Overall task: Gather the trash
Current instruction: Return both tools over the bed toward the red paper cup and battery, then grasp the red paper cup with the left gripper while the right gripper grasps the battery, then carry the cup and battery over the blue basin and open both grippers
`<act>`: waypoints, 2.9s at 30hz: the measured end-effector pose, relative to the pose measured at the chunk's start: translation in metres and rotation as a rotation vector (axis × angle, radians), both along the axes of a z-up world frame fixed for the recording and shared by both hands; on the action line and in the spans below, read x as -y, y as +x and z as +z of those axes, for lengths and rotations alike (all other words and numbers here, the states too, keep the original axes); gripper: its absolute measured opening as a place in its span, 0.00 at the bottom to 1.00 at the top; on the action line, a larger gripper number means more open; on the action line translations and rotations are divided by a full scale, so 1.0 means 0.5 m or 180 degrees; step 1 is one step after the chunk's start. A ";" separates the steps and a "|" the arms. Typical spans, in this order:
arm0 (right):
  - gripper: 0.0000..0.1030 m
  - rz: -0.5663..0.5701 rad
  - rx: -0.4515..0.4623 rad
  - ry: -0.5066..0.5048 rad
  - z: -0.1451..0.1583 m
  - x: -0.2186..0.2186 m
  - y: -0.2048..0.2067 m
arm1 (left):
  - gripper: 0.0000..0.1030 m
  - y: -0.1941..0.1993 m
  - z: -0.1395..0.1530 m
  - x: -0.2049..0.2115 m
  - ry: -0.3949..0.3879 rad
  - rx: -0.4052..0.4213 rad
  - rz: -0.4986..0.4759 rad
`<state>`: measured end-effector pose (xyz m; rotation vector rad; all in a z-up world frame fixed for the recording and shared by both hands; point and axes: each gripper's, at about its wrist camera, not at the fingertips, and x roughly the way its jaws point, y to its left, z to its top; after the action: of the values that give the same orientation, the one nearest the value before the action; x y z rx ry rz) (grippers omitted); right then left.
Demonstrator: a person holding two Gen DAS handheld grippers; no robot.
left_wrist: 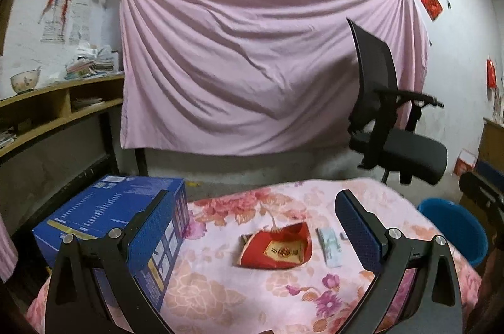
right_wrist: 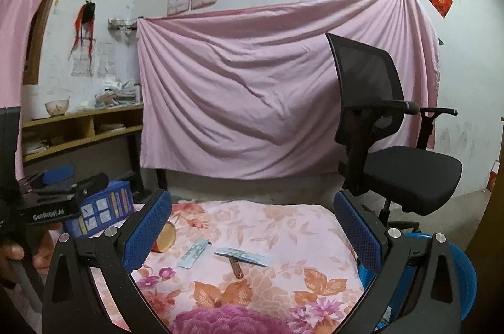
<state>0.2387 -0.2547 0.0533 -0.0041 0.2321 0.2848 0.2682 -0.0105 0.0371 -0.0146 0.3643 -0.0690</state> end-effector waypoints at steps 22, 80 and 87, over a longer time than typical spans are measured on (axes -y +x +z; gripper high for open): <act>0.57 0.0291 -0.1882 -0.0345 -0.143 -0.053 0.172 | 0.96 0.170 -0.118 0.036 0.0294 -0.1207 -0.0354; 0.08 -0.0549 0.0234 0.0763 0.061 0.371 -0.076 | 0.71 -0.017 0.141 0.477 -0.0042 0.0427 -0.1483; 0.08 -0.0840 0.0107 0.0853 0.047 0.452 -0.070 | 0.71 0.024 0.116 0.569 0.0024 0.0238 -0.1744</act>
<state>0.2036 -0.4808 0.0770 0.2848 0.1574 0.0512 0.2805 -0.2950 0.0949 0.0956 0.2856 -0.6084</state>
